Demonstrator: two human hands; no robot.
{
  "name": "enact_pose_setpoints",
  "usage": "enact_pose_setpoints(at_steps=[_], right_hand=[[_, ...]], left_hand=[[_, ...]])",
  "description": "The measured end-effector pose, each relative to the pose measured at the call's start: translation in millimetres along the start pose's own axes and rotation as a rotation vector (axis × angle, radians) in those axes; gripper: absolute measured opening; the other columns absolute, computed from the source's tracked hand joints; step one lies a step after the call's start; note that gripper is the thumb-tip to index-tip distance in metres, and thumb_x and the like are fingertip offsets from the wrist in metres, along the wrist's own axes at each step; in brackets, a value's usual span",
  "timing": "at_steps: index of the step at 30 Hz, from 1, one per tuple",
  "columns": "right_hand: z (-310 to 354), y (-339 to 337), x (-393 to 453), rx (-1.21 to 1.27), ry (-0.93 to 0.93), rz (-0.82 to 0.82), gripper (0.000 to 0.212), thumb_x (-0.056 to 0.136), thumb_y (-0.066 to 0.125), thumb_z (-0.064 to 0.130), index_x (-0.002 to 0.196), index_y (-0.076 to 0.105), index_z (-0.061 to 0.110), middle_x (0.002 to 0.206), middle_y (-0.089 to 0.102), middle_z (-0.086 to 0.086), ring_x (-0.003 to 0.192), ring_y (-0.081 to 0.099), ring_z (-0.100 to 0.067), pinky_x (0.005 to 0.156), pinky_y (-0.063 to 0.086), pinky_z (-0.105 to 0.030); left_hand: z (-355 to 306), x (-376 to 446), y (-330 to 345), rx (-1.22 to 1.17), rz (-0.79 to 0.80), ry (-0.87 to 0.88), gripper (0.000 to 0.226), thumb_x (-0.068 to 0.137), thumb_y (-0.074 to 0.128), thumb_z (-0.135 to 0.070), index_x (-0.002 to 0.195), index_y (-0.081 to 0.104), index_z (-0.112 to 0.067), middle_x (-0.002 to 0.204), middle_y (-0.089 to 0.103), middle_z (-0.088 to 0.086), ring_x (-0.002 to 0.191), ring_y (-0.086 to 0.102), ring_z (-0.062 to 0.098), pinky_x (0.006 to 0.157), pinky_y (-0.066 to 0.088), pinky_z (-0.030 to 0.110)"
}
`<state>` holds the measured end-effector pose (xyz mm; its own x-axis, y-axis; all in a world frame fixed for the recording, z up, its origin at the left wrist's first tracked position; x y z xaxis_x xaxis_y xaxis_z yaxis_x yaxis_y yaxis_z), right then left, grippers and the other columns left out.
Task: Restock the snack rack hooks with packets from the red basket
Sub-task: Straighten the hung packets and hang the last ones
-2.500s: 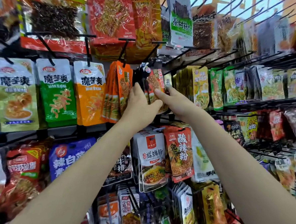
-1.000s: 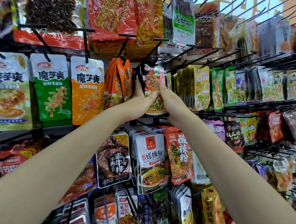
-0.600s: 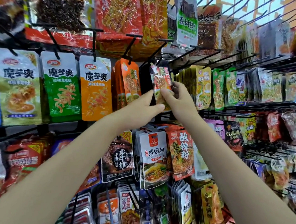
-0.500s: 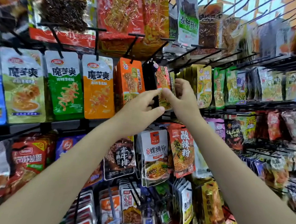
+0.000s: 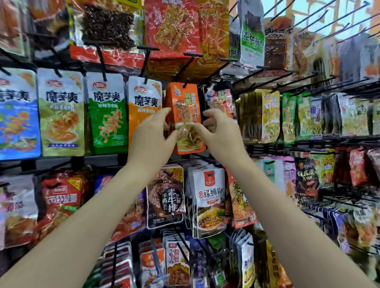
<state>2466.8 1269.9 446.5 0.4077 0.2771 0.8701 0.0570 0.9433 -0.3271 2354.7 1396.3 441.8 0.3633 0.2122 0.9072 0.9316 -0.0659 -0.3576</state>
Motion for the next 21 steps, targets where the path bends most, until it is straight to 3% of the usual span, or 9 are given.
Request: enact_pose_setpoints(at_steps=[3, 7, 13, 16, 19, 21], right_hand=[[-3, 6, -1, 0.035, 0.042, 0.003, 0.044, 0.097, 0.065, 0.035, 0.132, 0.057, 0.009, 0.1, 0.063, 0.002, 0.087, 0.061, -0.014, 0.075, 0.052, -0.028], [-4, 10, -1, 0.024, 0.05, -0.015, 0.038, 0.097, 0.065, 0.031, 0.127, 0.062, 0.008, 0.092, 0.063, 0.002, 0.083, 0.059, -0.012, 0.071, 0.048, -0.024], [0, 5, -4, -0.021, -0.002, -0.058, 0.036, 0.096, 0.068, 0.028, 0.124, 0.065, 0.006, 0.093, 0.069, -0.003, 0.084, 0.062, -0.013, 0.075, 0.051, -0.025], [1, -6, -9, -0.052, -0.086, -0.188, 0.024, 0.095, 0.069, 0.022, 0.114, 0.068, 0.007, 0.086, 0.07, -0.003, 0.076, 0.06, -0.011, 0.071, 0.05, -0.022], [1, -18, -12, -0.037, -0.147, -0.296, 0.01, 0.094, 0.067, 0.016, 0.099, 0.068, 0.008, 0.076, 0.061, 0.004, 0.068, 0.056, -0.009, 0.064, 0.046, -0.016], [9, -18, -13, -0.032, -0.186, -0.288, 0.008, 0.093, 0.067, 0.015, 0.095, 0.07, 0.008, 0.077, 0.061, 0.006, 0.068, 0.054, -0.007, 0.063, 0.04, -0.008]], left_hand=[[0, 2, 3, -0.04, 0.023, -0.047, 0.055, 0.097, 0.067, -0.023, 0.148, 0.048, -0.015, 0.088, 0.061, -0.004, 0.083, 0.061, 0.023, 0.08, 0.052, 0.037], [1, 3, 4, -0.095, 0.043, -0.09, 0.055, 0.096, 0.068, -0.018, 0.148, 0.049, -0.016, 0.086, 0.064, -0.003, 0.082, 0.068, 0.027, 0.083, 0.057, 0.047], [-2, 1, 0, -0.089, 0.058, -0.098, 0.059, 0.095, 0.069, -0.015, 0.15, 0.046, -0.015, 0.084, 0.063, -0.005, 0.082, 0.067, 0.025, 0.084, 0.058, 0.047], [-6, -2, -14, 0.054, 0.022, 0.024, 0.058, 0.095, 0.069, -0.019, 0.149, 0.046, -0.015, 0.096, 0.065, 0.0, 0.091, 0.061, 0.021, 0.082, 0.051, 0.035], [-4, -6, -46, 0.243, -0.139, 0.199, 0.037, 0.095, 0.069, -0.019, 0.131, 0.064, -0.015, 0.105, 0.064, 0.008, 0.093, 0.061, 0.025, 0.065, 0.043, 0.027], [8, -7, -66, 0.373, -0.204, 0.209, 0.028, 0.093, 0.071, -0.022, 0.12, 0.07, -0.015, 0.103, 0.063, 0.011, 0.097, 0.06, 0.03, 0.062, 0.043, 0.03]])
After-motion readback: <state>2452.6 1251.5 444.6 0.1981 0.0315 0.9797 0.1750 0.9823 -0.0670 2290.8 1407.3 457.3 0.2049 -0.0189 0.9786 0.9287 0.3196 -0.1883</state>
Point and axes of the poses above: each hand's wrist, its own x-axis towards the middle knuckle, its own y-axis out of the palm, z = x × y, the point moved 3 cm from there along x, towards the middle knuckle
